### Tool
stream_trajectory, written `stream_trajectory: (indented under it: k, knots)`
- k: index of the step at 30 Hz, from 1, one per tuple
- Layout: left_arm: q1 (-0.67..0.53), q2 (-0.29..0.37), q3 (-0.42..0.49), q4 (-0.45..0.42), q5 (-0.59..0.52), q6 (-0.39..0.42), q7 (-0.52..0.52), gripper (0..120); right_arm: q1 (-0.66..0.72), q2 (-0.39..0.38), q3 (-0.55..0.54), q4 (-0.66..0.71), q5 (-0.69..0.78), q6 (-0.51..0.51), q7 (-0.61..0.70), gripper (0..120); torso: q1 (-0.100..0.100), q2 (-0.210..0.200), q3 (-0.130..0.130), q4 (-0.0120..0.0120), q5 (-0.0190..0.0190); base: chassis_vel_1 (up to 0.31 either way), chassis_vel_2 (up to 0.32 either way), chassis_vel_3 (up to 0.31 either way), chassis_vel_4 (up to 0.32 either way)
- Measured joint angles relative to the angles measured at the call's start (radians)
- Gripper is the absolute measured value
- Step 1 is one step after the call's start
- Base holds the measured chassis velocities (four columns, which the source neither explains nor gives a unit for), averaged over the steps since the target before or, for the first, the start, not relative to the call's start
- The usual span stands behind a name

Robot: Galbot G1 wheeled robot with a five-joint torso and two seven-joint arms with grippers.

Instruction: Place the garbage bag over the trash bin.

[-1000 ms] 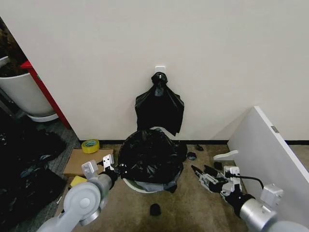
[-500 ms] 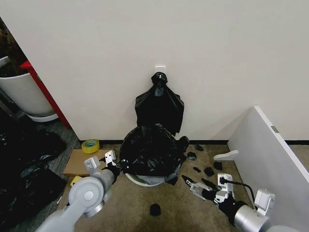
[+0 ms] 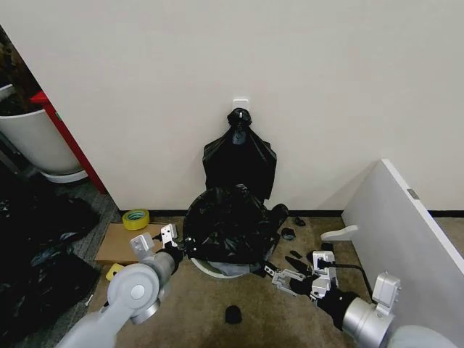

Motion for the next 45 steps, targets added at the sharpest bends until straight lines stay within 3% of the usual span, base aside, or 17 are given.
stream_trajectory:
  k: [24,34,41,45]
  knots:
    - [0.011,-0.013,-0.009,-0.025,0.008,0.01,0.002,0,-0.004,-0.016,-0.085,-0.001,-0.116,-0.006,0.036,1,0.0,0.0,0.0,0.0,0.0001,0.0,0.0,0.0,0.0]
    - [0.007,-0.03,-0.009,-0.026,0.003,0.01,-0.009,0,-0.013,-0.031,-0.117,-0.001,-0.177,0.008,0.015,0,0.0,0.0,0.0,0.0,0.0,0.0,0.0,0.0,0.0]
    - [0.004,-0.041,-0.012,-0.029,-0.01,0.009,-0.028,0,-0.016,-0.04,-0.211,-0.046,-0.422,0.054,-0.046,0,0.0,0.0,0.0,0.0,0.0,0.0,0.0,0.0,0.0]
    - [0.004,-0.043,-0.012,-0.03,-0.012,0.008,-0.032,0,-0.012,-0.041,-0.235,-0.065,-0.475,0.071,-0.056,0,0.0,0.0,0.0,-0.0001,0.0,0.0,0.0,0.0,0.0]
